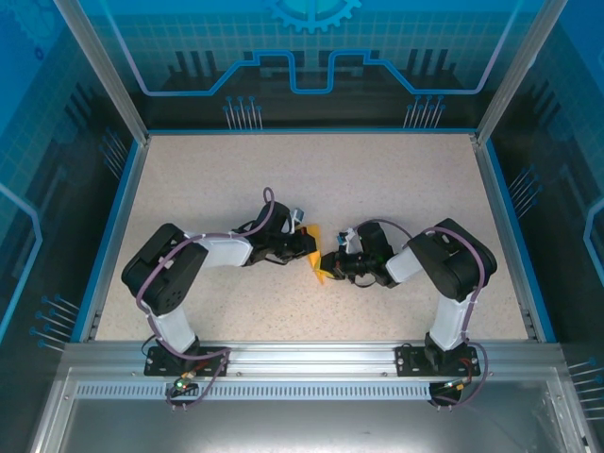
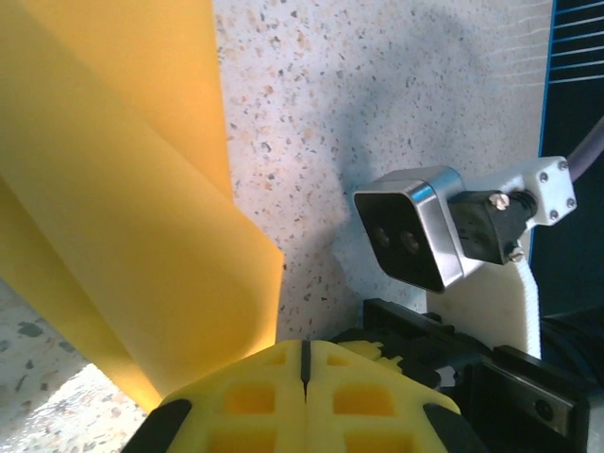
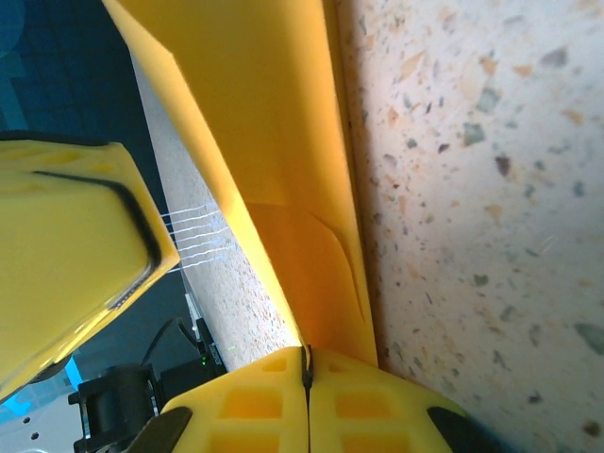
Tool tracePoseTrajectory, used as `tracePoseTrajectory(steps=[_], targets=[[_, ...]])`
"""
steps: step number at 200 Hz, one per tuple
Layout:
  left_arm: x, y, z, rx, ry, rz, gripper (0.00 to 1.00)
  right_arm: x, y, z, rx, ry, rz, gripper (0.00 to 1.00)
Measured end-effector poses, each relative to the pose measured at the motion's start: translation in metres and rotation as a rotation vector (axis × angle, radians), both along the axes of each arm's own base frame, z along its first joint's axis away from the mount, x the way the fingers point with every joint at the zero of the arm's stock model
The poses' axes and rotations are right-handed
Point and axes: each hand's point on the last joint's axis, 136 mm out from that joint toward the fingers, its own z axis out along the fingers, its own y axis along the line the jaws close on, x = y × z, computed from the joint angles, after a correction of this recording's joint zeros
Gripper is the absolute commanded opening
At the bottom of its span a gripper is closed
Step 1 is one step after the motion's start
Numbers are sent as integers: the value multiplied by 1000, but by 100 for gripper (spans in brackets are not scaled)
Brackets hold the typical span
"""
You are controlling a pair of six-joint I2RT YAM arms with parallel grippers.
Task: Fold a paper plane with a square sheet of paper (pick it up from the middle)
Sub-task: Fold the wing for the fifth time at the center of the table.
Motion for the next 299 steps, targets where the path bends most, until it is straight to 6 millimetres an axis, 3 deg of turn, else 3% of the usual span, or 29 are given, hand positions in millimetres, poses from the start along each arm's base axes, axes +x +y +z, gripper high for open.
tracePoseTrajectory(steps=[66,137,203,299], targets=[[1,3,-3,16,2,13,0,0,0,0,1,1,0,6],[1,2,-29,50,54,12,0,0,0,0,2,2,1,7],[1,3,-34,59,63,14,0,0,0,1,0,0,0,11],[3,2,-37,63,72,13,0,-6,-14,-3,-178,0,-4,7]])
